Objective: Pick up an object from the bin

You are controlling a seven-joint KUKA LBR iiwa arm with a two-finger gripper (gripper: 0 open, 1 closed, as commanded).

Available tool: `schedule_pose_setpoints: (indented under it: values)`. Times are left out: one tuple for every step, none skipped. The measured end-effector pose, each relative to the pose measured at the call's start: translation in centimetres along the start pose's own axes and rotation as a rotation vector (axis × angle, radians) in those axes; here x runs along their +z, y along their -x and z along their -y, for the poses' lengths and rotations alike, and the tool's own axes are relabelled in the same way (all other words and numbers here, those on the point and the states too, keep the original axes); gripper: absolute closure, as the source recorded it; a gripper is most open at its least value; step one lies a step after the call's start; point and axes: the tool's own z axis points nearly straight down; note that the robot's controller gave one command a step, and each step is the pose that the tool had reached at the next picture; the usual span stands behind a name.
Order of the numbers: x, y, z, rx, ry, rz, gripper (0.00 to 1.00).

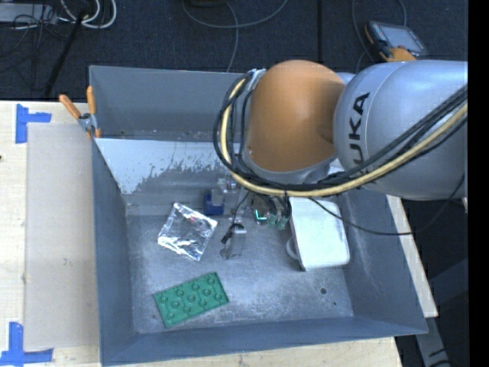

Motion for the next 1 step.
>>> schedule_pose_setpoints:
  values:
    - [11.04,-8.75,-2.74,-0.185,-0.002,-0.003,0.00]
